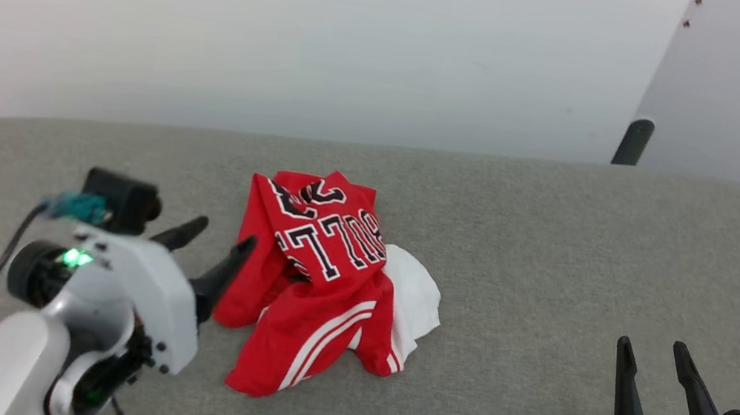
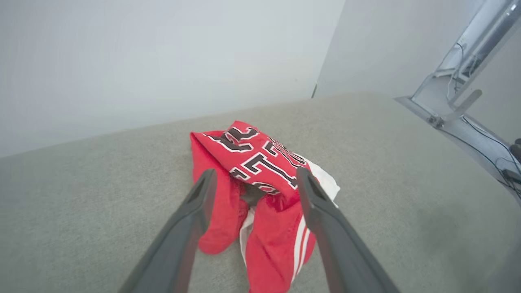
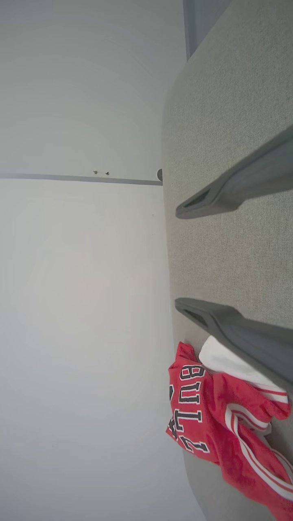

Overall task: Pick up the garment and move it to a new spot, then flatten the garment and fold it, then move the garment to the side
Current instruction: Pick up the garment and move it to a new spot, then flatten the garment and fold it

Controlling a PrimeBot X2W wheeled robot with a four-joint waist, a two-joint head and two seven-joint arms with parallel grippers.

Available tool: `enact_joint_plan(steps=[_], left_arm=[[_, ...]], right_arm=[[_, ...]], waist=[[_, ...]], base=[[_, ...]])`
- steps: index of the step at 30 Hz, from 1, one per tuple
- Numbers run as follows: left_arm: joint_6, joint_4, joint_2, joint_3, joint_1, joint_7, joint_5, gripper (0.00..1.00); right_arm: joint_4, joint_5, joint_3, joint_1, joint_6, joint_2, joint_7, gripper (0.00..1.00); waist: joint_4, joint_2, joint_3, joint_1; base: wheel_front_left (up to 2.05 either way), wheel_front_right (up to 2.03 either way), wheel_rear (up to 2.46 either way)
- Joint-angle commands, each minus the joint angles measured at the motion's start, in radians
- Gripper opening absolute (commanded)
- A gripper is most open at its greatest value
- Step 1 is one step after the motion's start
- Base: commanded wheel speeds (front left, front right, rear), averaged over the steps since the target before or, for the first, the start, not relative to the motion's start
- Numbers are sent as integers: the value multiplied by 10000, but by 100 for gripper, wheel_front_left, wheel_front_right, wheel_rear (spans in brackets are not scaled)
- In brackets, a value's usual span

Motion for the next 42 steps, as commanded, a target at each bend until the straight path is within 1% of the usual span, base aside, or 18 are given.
enact_joint_plan(steps=[1, 4, 9, 11, 16, 19, 21, 27, 36, 39, 42], left_arm=[[-32, -23, 21, 94, 185, -232, 93, 100], [1, -89, -120, 443, 788, -1364, 78, 100], [2, -260, -77, 898, 1715, -3218, 477, 100], [68, -297, -96, 1108, 2044, -3918, 621, 100], [191, -237, -50, 1456, 2880, -5275, 949, 100], [232, -76, -47, 1615, 3304, -5866, 1019, 100], [256, 84, 44, 1674, 3542, -6181, 1161, 100], [383, 359, -65, 2117, 4064, -6857, 1127, 100], [302, 330, -65, 2253, 4112, -7056, 1235, 100], [284, 368, -43, 2240, 4005, -7071, 1262, 100], [364, 421, -83, 2286, 3897, -7058, 1182, 100]], right_arm=[[-39, 41, 15, 94, 4, -76, 18, 100], [-45, 72, 41, 193, 4, -122, 37, 100], [-88, 53, -42, 311, 4, -227, 22, 100], [-95, -4, -123, 431, 4, -271, 2, 100], [-154, -42, -365, 643, 4, -272, -40, 100], [-189, -93, -506, 801, 4, -227, -55, 100], [-207, -113, -551, 875, 4, -195, -61, 100], [-271, -172, -702, 1049, 4, -125, -52, 100], [-416, -214, -745, 1150, 4, -56, 66, 100], [-414, -176, -614, 1046, 4, -77, 161, 100], [-433, -128, -375, 835, 4, -173, 389, 100]], waist=[[165, -1, -155, 0], [301, -1, -270, 0], [542, -1, -414, 0], [644, -1, -458, 0], [861, -1, -527, 0], [958, -1, -553, 0], [999, -1, -567, 0], [1072, -1, -600, 0], [1141, -1, -519, 0], [1184, -1, -462, 0], [1298, -1, -395, 0]], base=[[0, 0, 0], [0, 0, 0], [0, 0, 0], [0, 0, 0], [0, 0, 0], [0, 0, 0], [0, 0, 0], [0, 0, 0], [0, 0, 0], [0, 0, 0], [0, 0, 0]])
